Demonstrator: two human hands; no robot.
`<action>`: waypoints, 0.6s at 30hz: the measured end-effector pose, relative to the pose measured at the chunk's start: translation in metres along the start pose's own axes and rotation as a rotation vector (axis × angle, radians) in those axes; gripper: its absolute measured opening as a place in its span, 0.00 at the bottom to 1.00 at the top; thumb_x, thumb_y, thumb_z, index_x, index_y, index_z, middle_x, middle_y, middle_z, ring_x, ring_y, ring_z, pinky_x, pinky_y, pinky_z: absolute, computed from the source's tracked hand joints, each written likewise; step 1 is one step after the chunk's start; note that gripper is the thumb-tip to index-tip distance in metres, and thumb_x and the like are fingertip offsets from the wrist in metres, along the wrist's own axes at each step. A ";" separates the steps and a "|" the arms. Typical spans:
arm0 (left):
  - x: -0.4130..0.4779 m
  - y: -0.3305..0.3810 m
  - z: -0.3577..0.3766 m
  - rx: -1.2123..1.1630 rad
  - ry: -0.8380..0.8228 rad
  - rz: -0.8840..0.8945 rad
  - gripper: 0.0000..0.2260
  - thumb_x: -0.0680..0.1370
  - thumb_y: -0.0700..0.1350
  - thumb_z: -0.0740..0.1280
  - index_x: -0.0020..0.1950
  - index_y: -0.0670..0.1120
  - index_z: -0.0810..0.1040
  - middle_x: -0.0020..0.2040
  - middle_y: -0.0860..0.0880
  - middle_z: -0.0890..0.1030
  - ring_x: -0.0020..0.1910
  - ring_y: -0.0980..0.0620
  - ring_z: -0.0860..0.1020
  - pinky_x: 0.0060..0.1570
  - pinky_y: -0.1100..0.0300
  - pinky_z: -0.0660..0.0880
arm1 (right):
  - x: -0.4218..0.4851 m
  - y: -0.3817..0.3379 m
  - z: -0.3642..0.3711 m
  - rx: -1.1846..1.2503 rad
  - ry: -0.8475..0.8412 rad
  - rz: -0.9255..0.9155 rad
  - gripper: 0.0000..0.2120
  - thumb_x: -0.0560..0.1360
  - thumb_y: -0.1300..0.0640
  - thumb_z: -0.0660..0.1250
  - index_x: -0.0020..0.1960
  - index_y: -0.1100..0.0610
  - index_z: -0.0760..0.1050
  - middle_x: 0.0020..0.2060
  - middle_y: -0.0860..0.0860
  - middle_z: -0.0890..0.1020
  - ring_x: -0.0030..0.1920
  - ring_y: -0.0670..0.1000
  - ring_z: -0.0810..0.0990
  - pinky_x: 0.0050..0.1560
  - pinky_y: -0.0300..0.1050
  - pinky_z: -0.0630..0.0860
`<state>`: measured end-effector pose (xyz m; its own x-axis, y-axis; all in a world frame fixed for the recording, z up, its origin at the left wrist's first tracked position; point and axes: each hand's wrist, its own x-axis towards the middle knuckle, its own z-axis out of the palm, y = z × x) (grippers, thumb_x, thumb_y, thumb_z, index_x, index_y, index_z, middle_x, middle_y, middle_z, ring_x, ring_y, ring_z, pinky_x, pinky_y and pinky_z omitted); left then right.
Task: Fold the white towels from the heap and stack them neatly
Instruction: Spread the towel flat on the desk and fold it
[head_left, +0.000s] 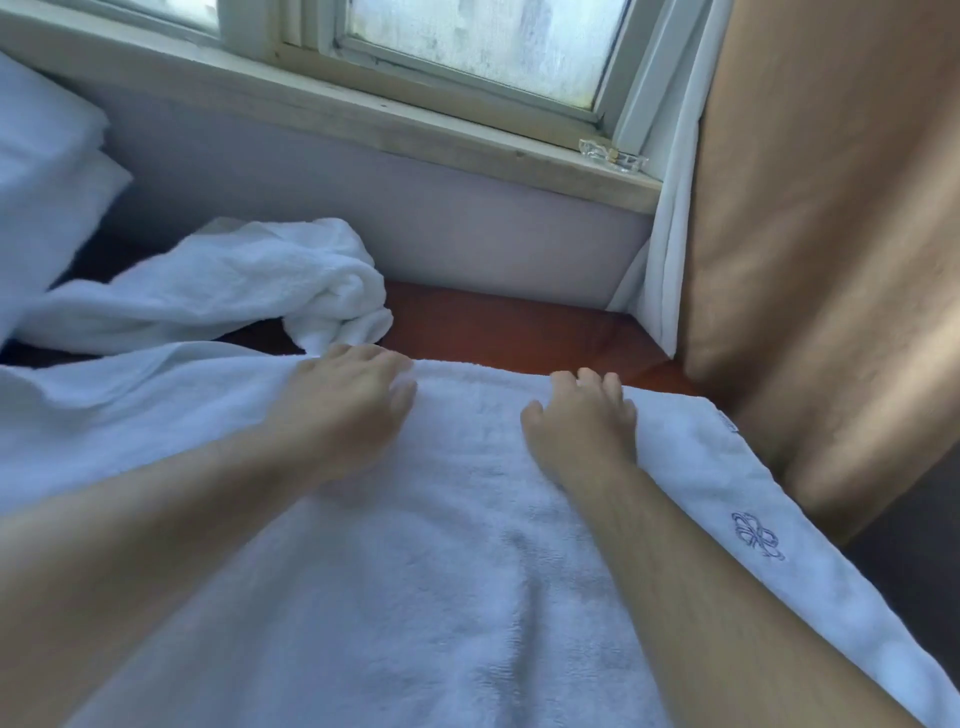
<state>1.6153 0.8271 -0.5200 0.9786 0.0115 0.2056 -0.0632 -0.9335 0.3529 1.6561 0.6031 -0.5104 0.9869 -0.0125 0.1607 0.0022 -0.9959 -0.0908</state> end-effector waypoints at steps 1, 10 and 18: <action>0.002 -0.012 -0.012 -0.009 0.049 -0.010 0.16 0.83 0.49 0.54 0.67 0.58 0.74 0.71 0.54 0.73 0.69 0.49 0.68 0.62 0.51 0.64 | -0.004 -0.014 0.001 0.084 0.023 -0.135 0.19 0.79 0.50 0.57 0.66 0.56 0.73 0.65 0.53 0.73 0.70 0.58 0.65 0.67 0.55 0.67; -0.020 -0.134 -0.095 0.399 -0.275 -0.243 0.19 0.75 0.45 0.65 0.66 0.56 0.71 0.63 0.51 0.73 0.60 0.47 0.74 0.60 0.49 0.74 | -0.009 -0.132 -0.007 0.313 -0.136 -0.612 0.19 0.80 0.54 0.63 0.71 0.52 0.74 0.67 0.49 0.76 0.66 0.51 0.73 0.68 0.50 0.70; -0.032 -0.151 -0.123 0.326 -0.103 -0.165 0.28 0.74 0.32 0.59 0.70 0.54 0.69 0.61 0.49 0.74 0.58 0.46 0.74 0.50 0.51 0.74 | 0.000 -0.207 -0.003 0.112 -0.169 -0.614 0.25 0.77 0.41 0.65 0.72 0.45 0.70 0.65 0.52 0.71 0.69 0.56 0.63 0.70 0.55 0.62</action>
<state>1.5694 1.0113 -0.4678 0.9860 0.1503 0.0718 0.1461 -0.9874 0.0614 1.6548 0.8091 -0.4887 0.8123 0.5802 0.0596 0.5824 -0.8016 -0.1347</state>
